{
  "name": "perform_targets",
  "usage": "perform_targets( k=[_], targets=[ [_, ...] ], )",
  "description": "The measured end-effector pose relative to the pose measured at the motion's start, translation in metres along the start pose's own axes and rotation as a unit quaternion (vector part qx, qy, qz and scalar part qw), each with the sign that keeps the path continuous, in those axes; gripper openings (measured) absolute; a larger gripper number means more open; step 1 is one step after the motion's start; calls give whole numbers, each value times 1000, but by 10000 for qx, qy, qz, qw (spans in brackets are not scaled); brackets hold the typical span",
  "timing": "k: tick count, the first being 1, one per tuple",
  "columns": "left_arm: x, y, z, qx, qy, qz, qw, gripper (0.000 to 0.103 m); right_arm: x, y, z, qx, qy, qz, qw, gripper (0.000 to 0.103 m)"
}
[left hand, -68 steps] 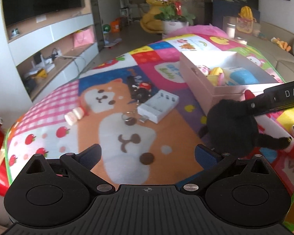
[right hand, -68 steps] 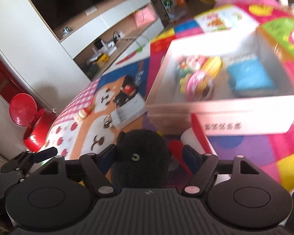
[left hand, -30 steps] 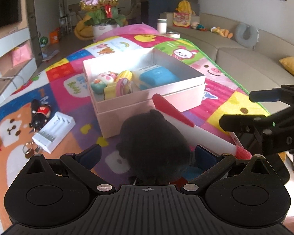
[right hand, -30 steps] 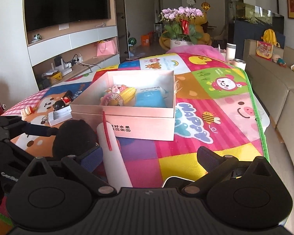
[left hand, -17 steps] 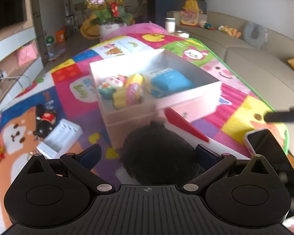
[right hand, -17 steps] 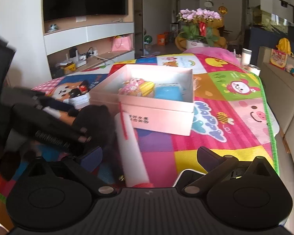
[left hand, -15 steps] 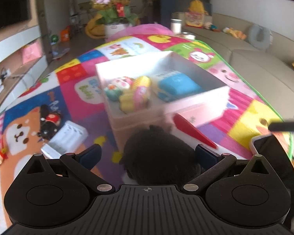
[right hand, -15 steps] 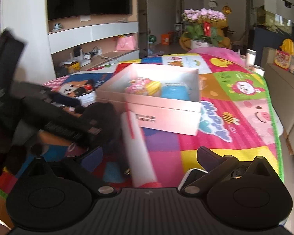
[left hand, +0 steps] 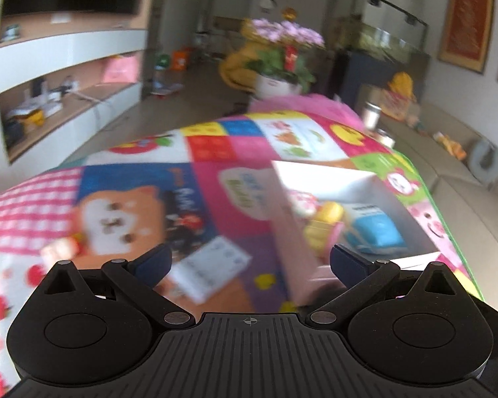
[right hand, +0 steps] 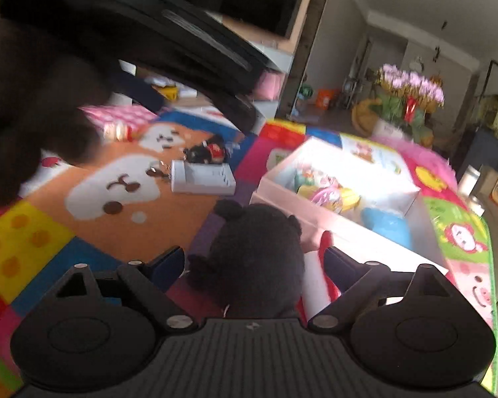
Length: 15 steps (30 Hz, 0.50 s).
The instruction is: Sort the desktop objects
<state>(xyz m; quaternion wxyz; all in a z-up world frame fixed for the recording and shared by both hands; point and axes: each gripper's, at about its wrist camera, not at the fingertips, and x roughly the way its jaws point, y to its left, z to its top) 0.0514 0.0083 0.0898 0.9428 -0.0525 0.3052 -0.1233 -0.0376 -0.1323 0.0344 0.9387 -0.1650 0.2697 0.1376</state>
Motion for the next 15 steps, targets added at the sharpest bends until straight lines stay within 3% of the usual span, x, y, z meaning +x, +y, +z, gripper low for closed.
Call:
perform_targets(
  k=[1,4,6,8,10,12,13,15],
  targets=[
    [-5,7,-3,-56,-39,86,9999,103,7,1,2,38,136,1,9999,68],
    [-21,30,-10,-249,-159,316,9991,103,17,-1,11,365,364,7,9987,63],
    [-30,45,-13,-412,-211,418,9981,103,13,-11,18,916,432,496,9936,63],
    [-38,55,-16,-541,-261,502,9969,103,12,-33,23,1760,585,1434,9721,63],
    [-44,60,-19,-582,-285,539,9964,103,17,-49,20,2567,830,2334,9342,63],
    [-48,59,-24,-528,-253,507,9970,103,25,-54,14,2882,985,2635,9153,63],
    [-49,58,-27,-477,-212,469,9975,103,27,-53,11,2885,1016,2564,9169,65],
    [-49,51,-35,-322,-96,329,9989,103,27,-50,4,2701,1021,2084,9345,68]
  ],
)
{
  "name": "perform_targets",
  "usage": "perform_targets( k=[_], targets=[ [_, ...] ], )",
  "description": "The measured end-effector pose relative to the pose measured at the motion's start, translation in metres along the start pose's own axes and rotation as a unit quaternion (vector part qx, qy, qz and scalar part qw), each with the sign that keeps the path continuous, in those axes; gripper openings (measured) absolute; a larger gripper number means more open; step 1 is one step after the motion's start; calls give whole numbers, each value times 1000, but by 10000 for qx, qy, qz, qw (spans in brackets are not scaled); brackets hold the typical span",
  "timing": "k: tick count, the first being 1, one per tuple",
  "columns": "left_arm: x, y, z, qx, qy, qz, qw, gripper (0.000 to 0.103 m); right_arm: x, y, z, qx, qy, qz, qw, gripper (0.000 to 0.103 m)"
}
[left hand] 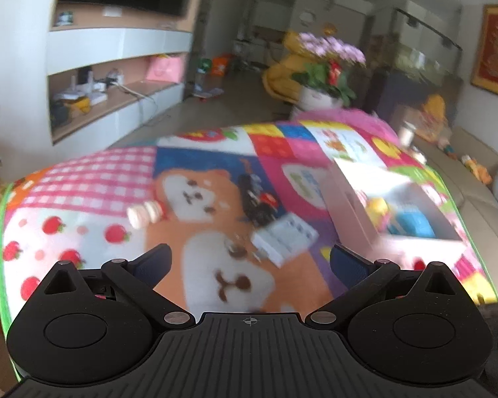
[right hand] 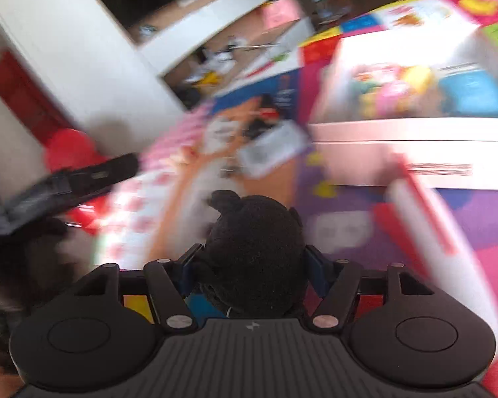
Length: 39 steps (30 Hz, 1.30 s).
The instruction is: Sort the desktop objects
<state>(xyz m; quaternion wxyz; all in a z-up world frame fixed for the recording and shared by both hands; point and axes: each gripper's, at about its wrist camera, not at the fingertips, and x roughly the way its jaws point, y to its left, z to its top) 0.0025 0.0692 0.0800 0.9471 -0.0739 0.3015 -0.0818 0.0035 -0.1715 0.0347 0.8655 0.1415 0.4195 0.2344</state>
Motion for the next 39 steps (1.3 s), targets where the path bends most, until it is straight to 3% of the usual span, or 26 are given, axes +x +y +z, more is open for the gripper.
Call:
perform_targets(
  k=[2,5,8,12,15,18,21,26,28,30,31,33,39],
  targets=[
    [-1,-12,-11,266,115,-333,9990,103,-9,-2,-6,-136,-177,-117,9997,72],
    [1,-42,-29,847,359,-1058,9901,103,-28,-9,-7,-203,-428,-304,9984,73],
    [13,-76,-45,1212,624,-1377,9811,103,-52,-22,-3,-176,-754,-522,9956,74],
    [43,-117,-58,1306,781,-1304,9797,103,-83,-36,-3,-437,-1225,-1202,9842,74],
    [63,-129,-58,1150,772,-1161,9835,103,-92,-48,-9,-608,-1265,-1614,9769,74],
    [75,-129,-53,1017,683,-992,9875,103,-92,-58,-15,-646,-1062,-1766,9764,72],
    [75,-126,-49,988,695,-1134,9862,84,-83,-58,-21,-815,-874,-1778,9768,70],
    [61,-118,-50,1217,658,-975,9856,82,-64,-49,-24,-1346,-629,-1697,9742,70],
    [50,-109,-51,1221,691,-938,9857,82,-49,-45,-24,-1518,-447,-1792,9710,64],
    [39,-100,-52,1226,710,-892,9859,82,-35,-45,-22,-1584,-230,-1866,9693,50],
    [34,-96,-52,1225,722,-866,9860,82,-29,-46,-21,-1553,-122,-1891,9695,39],
    [25,-90,-52,1213,773,-773,9866,82,-28,-45,-19,-1458,-72,-1842,9720,30],
    [2,-94,-51,1414,663,-701,9852,82,-52,-29,-15,-1181,-22,-1459,9822,27]
  ],
)
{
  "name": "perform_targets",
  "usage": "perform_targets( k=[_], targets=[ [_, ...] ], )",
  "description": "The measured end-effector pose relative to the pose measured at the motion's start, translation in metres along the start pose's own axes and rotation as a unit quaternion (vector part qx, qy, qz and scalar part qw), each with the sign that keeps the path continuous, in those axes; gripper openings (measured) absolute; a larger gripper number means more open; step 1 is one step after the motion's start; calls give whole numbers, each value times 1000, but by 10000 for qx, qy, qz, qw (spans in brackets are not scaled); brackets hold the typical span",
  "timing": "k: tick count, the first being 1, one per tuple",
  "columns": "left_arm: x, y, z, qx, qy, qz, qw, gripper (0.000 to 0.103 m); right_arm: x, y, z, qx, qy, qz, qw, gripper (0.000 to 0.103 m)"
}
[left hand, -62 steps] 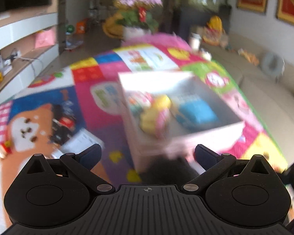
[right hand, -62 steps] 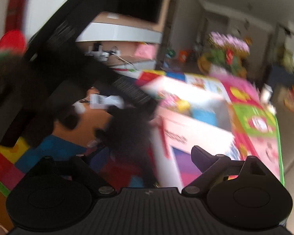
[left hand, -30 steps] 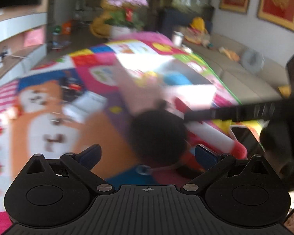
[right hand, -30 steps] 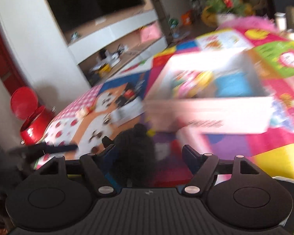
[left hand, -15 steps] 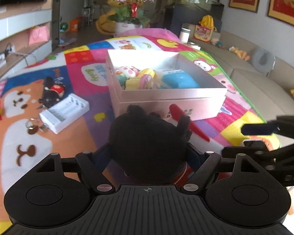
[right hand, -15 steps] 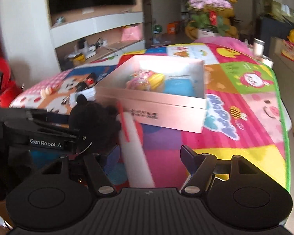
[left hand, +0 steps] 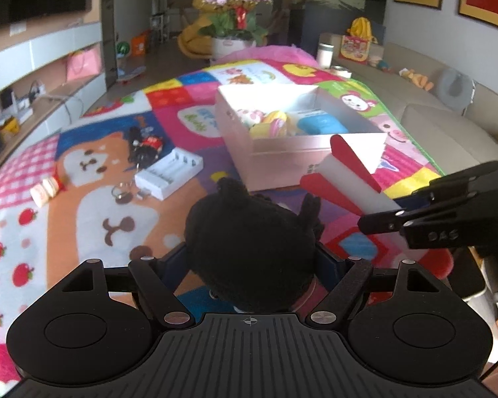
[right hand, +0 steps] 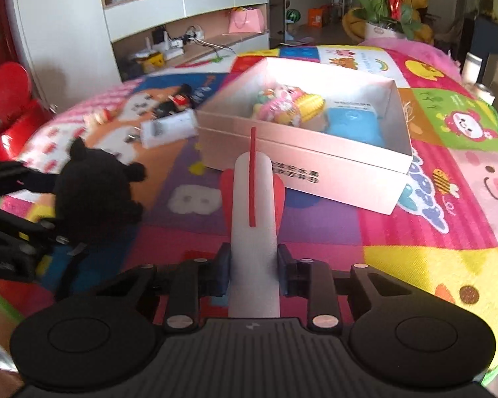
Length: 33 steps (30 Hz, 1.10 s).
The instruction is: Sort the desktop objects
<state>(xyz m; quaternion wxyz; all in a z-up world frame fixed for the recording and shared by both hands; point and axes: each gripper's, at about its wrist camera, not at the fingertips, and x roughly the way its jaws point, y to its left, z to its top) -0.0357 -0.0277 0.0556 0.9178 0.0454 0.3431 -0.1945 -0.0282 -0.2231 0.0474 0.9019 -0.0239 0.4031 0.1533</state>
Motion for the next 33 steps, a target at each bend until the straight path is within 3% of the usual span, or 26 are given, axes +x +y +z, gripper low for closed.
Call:
perform_targets(
  k=[6,11,17,23,29,33],
  targets=[
    [-24,-19,7,280,-330,-84,9990,83,-61,5,8,172,-398,144,9990,27],
    [-41,-35,23,518,-674,-195,9962,83,-121,6,18,212,-1041,117,9943,27],
    [-31,-47,56,736,-945,-351,9922,83,-164,-10,37,425,-1743,-38,9838,27],
    [19,-52,102,807,-953,-457,9911,83,-170,-41,53,677,-2126,-250,9745,27],
    [72,-52,143,764,-1008,-428,9910,83,-147,-81,74,1051,-2194,-317,9694,27],
    [100,-36,162,471,-935,-668,9923,91,-121,-98,90,1281,-2095,-230,9691,27]
  ],
)
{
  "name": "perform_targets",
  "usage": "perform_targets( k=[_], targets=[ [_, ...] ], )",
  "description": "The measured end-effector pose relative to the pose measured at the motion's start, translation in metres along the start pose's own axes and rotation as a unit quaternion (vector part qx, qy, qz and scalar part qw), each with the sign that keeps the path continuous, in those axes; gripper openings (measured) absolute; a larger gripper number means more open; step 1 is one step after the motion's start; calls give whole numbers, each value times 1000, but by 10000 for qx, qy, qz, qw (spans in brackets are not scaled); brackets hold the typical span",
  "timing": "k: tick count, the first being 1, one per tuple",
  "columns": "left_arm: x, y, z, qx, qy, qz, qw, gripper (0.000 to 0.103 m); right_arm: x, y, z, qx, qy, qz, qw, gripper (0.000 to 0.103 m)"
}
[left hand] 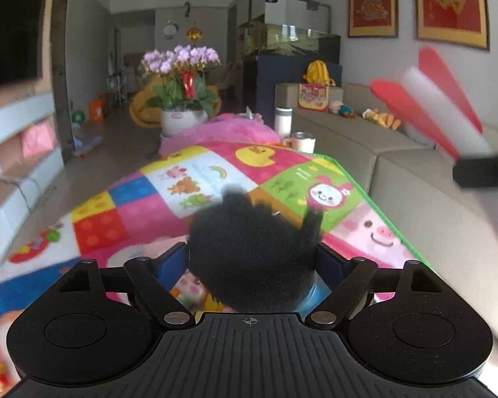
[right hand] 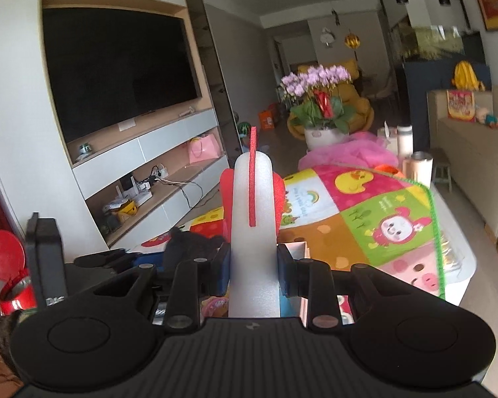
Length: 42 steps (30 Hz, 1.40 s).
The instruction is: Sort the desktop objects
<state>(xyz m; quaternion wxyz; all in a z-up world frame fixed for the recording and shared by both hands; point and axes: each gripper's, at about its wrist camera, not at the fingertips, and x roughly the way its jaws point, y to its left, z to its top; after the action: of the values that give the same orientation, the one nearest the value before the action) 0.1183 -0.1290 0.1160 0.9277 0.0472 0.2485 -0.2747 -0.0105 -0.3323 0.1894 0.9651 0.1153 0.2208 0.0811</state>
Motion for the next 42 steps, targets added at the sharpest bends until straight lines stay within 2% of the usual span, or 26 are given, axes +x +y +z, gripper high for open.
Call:
perform_targets(
  k=[1,3,7,11,14,18,19,23,27,28,29,32,34,35,37,39,42],
  targets=[
    [1,8,1,-151,2,-40,9999,96,8,-2,1,75,57,18,10000,27],
    [-7,23,-1,-349,-115,-79,9993,98,23,-6,3,222,175,2,9996,27],
    [-30,44,-16,-487,-234,265,9982,101,61,-15,3,540,484,88,9973,27],
    [-49,52,-46,-554,-115,560,9968,102,113,-17,-1,1001,943,208,9903,27],
    [-58,50,-70,-563,29,739,9957,102,141,-6,-8,1335,1208,546,9821,27],
    [-67,53,-98,-737,281,746,9941,102,164,26,-11,1251,1274,731,9812,27],
    [-71,55,-104,-810,333,753,9933,102,169,31,-10,1213,1271,655,9823,27],
    [-87,71,-124,-1087,380,927,9890,102,172,39,-4,825,954,-215,9918,27],
    [-97,88,-134,-1418,369,1101,9831,103,187,23,-16,789,1221,-447,9884,29],
    [-97,91,-136,-1457,381,1131,9821,103,192,21,-21,680,1302,-422,9883,38],
    [-99,93,-137,-1463,395,1171,9815,103,195,20,-26,597,1348,-513,9877,51],
    [-106,95,-142,-1361,383,1324,9811,103,185,14,-30,521,1102,-689,9901,53],
    [-108,99,-146,-1372,433,1464,9787,103,177,8,-30,493,1047,-753,9904,51],
    [-108,102,-148,-1426,463,1516,9770,103,174,6,-32,436,1070,-796,9901,41],
    [-109,106,-152,-1532,494,1591,9740,103,172,6,-37,324,1255,-846,9880,28],
    [-110,107,-154,-1608,510,1614,9724,103,174,5,-46,339,1439,-903,9849,26],
    [-109,103,-155,-1605,558,1555,9731,103,172,12,-56,385,1497,-643,9859,26]
  ],
)
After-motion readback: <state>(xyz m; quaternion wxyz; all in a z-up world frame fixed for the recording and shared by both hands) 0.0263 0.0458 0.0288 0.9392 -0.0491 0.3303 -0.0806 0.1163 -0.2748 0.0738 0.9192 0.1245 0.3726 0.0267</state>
